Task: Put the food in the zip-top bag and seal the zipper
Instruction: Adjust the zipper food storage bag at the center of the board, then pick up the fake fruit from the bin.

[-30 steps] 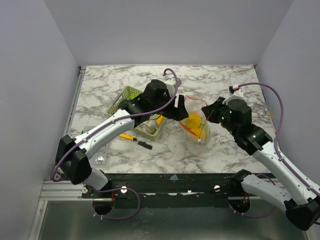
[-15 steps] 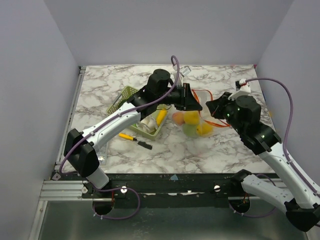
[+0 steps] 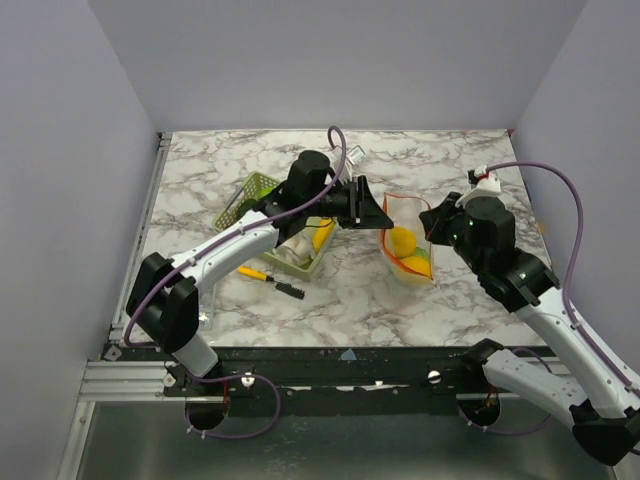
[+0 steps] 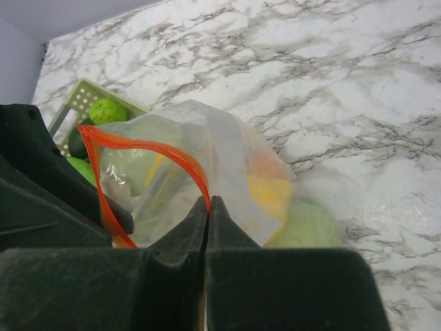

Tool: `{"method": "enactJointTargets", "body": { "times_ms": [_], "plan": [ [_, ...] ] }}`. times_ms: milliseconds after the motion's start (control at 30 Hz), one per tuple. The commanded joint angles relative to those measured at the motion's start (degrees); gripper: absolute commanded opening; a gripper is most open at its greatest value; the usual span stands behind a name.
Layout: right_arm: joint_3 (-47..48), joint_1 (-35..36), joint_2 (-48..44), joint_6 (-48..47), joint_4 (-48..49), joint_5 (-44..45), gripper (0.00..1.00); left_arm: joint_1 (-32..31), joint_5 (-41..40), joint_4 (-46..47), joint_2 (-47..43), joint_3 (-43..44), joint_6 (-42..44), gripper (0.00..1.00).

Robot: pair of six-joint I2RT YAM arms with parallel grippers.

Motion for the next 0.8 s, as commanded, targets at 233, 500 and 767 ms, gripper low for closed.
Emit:
{"method": "enactJointTargets", "body": {
  "times_ms": [233,500,767],
  "plan": [
    [0.9,0.2,-0.1,-2.8,1.6,3.9,0.01,6.3,-3.1,-7.5,-10.1,-3.4,11.7,0.78],
    [0.1,0.2,-0.1,-3.1,2.5,3.8,0.01,16.2,-17.7,-20.7,-17.3,-7.9,23.6,0.83],
    [-0.7,0.2,-0.5,-2.3,2.9,3.1,0.01,22.5,-49.8,-29.0,-8.6,-4.7,20.5,0.90]
  ]
}}
